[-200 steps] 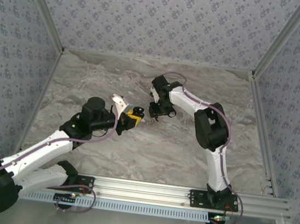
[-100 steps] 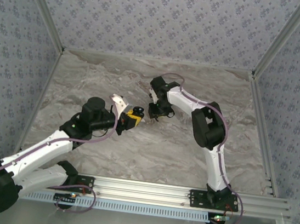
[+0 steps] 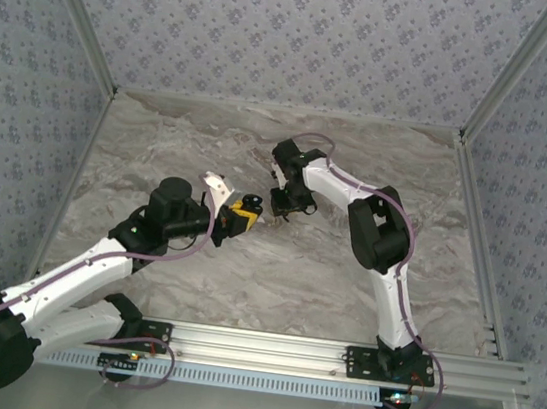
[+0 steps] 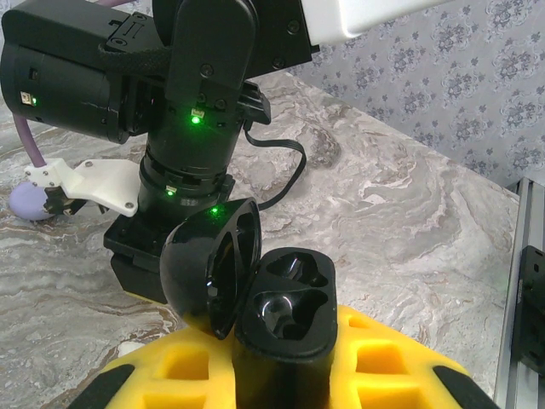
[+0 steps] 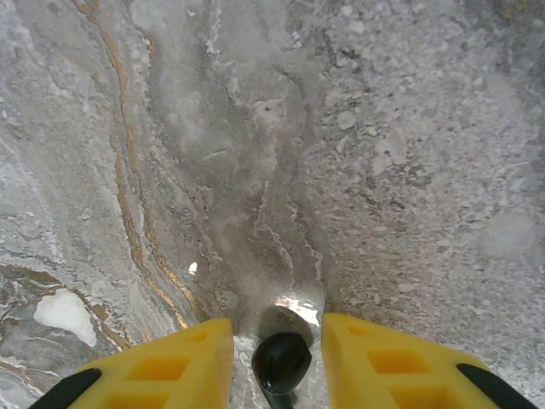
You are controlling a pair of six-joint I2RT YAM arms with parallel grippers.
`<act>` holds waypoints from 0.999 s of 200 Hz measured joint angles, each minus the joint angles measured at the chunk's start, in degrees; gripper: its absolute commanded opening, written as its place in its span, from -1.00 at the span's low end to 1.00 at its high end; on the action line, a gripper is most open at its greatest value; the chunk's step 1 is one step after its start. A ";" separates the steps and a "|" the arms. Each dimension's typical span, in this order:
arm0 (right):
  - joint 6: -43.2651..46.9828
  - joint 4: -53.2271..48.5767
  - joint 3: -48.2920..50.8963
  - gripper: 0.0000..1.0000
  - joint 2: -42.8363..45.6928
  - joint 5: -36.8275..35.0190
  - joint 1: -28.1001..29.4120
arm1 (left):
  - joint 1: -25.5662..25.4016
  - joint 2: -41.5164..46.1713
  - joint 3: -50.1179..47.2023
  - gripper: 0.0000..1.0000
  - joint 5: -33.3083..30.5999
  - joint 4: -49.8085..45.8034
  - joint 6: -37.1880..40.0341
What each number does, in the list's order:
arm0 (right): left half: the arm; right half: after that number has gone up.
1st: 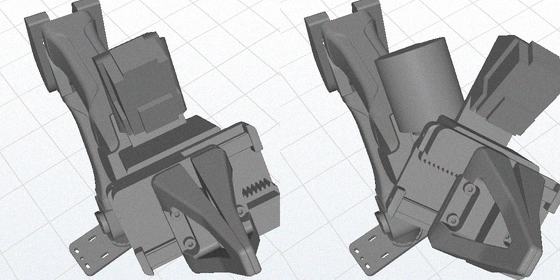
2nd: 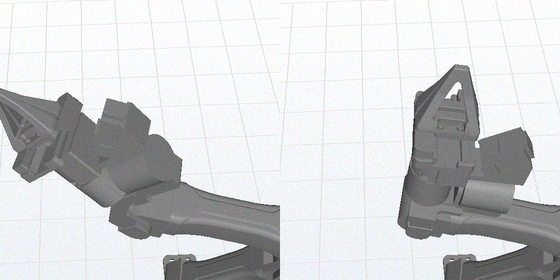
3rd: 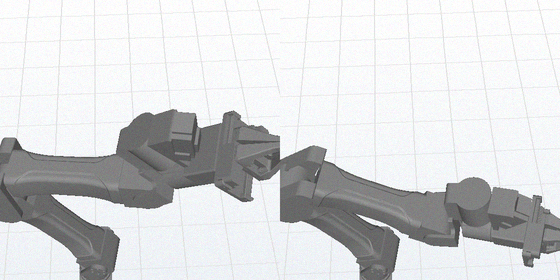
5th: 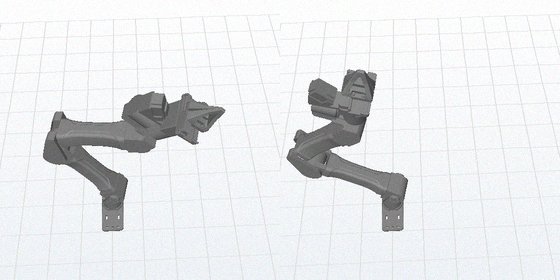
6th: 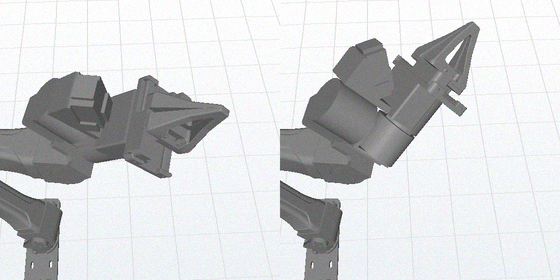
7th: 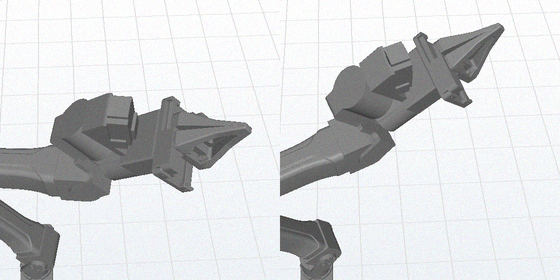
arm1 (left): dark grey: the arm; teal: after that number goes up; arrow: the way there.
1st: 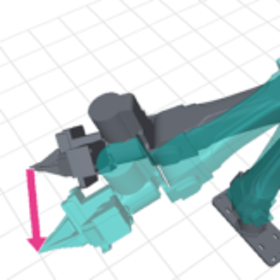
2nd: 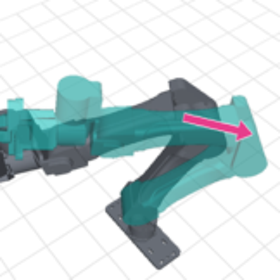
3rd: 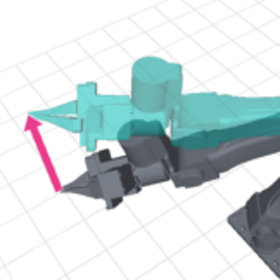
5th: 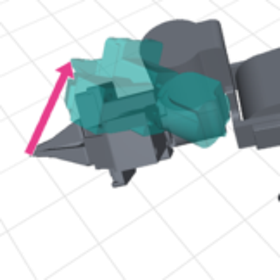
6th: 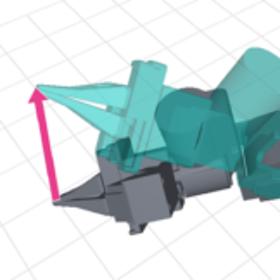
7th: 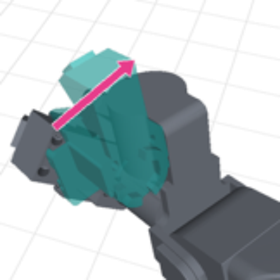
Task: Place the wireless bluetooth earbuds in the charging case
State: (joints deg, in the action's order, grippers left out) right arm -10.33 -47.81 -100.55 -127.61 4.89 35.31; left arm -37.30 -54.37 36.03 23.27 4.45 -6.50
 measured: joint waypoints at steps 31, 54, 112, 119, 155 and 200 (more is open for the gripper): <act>0.00 -0.17 -0.11 -0.33 0.00 -1.46 0.63 | 0.00 0.00 0.00 -0.61 -0.09 0.02 0.00; -0.22 -0.28 -0.13 -0.33 -0.07 -2.58 1.01 | 0.00 0.07 0.00 -0.62 -0.17 0.00 0.00; -0.68 -0.70 -0.55 -0.39 -0.37 -5.22 1.92 | 0.00 0.37 0.00 -0.62 -0.17 -0.04 0.00; -0.81 -0.81 -0.63 -0.40 -0.44 -5.60 2.01 | 0.00 0.39 0.00 -0.62 -0.17 -0.04 0.00; -0.85 -0.87 -0.66 -0.43 -0.55 -7.04 2.51 | 0.00 0.85 0.00 -0.62 -0.20 -0.20 0.00; -1.31 -1.16 -0.90 -0.54 -0.63 -7.58 2.62 | 0.00 1.11 0.00 -0.61 -0.20 -0.37 0.00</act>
State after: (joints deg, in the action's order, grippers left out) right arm -11.64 -48.97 -101.45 -128.25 -2.70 37.93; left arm -37.30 -53.25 36.03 23.07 4.08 -6.50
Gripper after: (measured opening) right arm 0.233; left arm 0.196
